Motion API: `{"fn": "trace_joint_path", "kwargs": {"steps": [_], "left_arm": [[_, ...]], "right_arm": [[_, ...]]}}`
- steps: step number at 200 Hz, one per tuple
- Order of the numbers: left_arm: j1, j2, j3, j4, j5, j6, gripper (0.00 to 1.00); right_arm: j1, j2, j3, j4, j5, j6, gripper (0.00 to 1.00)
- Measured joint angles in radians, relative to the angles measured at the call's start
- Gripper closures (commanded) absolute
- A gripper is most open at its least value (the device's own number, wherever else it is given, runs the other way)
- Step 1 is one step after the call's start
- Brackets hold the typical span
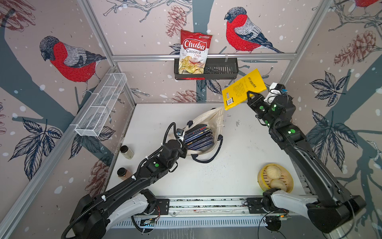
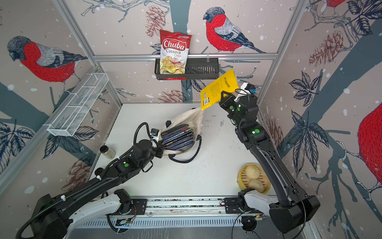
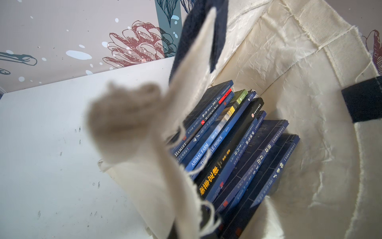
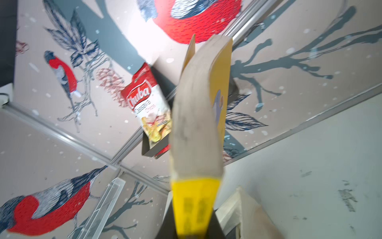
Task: Take out the books from the canvas bag
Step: Place the book at the center of the board.
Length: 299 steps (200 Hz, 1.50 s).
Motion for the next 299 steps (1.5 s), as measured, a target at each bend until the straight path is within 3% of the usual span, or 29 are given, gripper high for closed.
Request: {"fn": "trace_joint_path", "kwargs": {"steps": [51,90,172,247,268,299], "left_arm": [[0.0,0.002,0.0,0.0,0.001,0.002,1.0],[0.0,0.002,0.0,0.0,0.003,0.002,1.0],[0.0,0.002,0.0,0.0,0.007,0.002,1.0],[0.0,0.005,0.0,-0.001,0.024,0.003,1.0],[0.0,0.006,0.0,-0.001,0.026,0.003,1.0],[0.0,0.006,0.0,-0.001,0.027,0.006,1.0]], "right_arm": [[-0.156,0.066,-0.063,0.032,-0.113,0.05,1.0],[-0.248,0.216,-0.185,0.133,-0.192,0.124,1.0],[-0.298,0.541,-0.204,0.314,-0.22,0.21,1.0],[-0.322,0.708,-0.197,0.309,-0.158,0.254,1.0],[-0.325,0.715,-0.219,0.296,-0.141,0.263,0.76],[-0.325,0.715,-0.23,0.278,-0.114,0.262,0.53]]}}
